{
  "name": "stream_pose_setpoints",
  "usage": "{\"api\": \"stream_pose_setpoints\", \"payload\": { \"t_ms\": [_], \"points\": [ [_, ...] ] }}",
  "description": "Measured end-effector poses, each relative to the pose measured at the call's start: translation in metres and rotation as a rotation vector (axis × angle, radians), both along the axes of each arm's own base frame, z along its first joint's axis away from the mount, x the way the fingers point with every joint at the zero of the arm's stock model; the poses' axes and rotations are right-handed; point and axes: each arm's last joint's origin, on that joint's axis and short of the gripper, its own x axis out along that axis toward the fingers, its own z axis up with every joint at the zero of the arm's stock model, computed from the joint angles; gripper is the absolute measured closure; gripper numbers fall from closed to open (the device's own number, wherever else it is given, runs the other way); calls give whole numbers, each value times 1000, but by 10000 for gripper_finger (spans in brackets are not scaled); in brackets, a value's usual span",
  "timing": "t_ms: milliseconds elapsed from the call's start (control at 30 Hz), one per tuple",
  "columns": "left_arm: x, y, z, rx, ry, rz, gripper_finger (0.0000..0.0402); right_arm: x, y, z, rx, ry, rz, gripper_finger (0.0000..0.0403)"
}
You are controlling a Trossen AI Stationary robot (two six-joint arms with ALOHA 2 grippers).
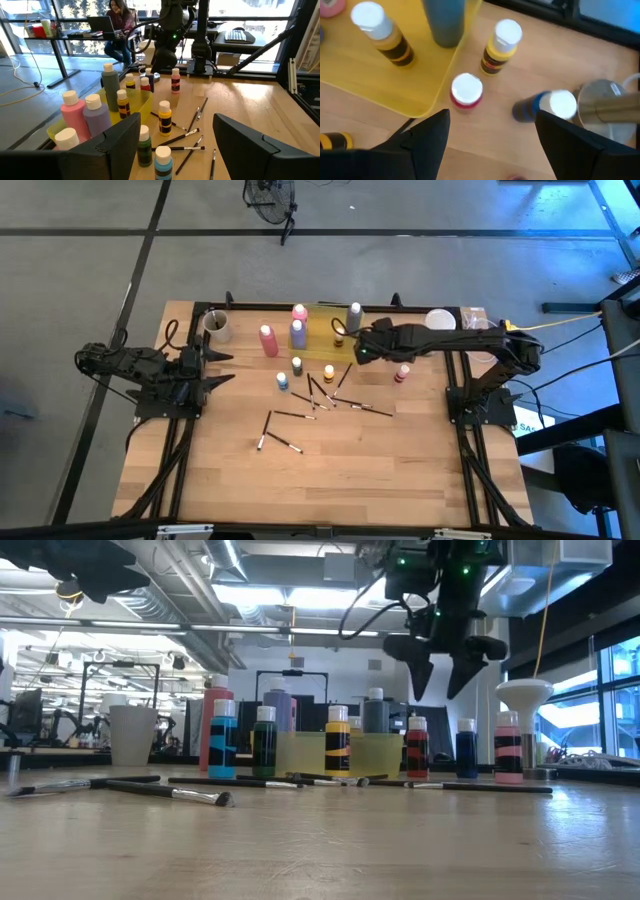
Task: Pick & Place Paint Supplies
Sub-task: Put the small red paint bottle into the yellow bin
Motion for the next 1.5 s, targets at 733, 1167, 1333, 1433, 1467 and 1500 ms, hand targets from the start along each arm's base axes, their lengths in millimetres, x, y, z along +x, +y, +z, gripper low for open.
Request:
{"api": "stream_pose_setpoints", "payload": {
  "t_ms": [733, 1167, 1333, 1433, 1467, 1500],
  "points": [
    [0, 0, 0, 0, 0, 2, 155, 6, -2, -28, -47, -128, 11, 108],
    [0, 0, 0, 0, 0, 2, 155, 5, -3, -29, -79, -129, -1, 108],
    [0, 0, 0, 0, 0, 2, 155, 6, -2, -29, -57, -135, 5, 108],
    [0, 0, 0, 0, 0, 2, 155, 6, -2, -29, -56, -135, 5, 108],
    [0, 0, 0, 0, 0, 2, 155, 5, -2, -29, -56, -133, 5, 108],
    [0, 0, 0, 0, 0, 1, 155, 6, -2, -31, -58, -126, 4, 108]
  ]
}}
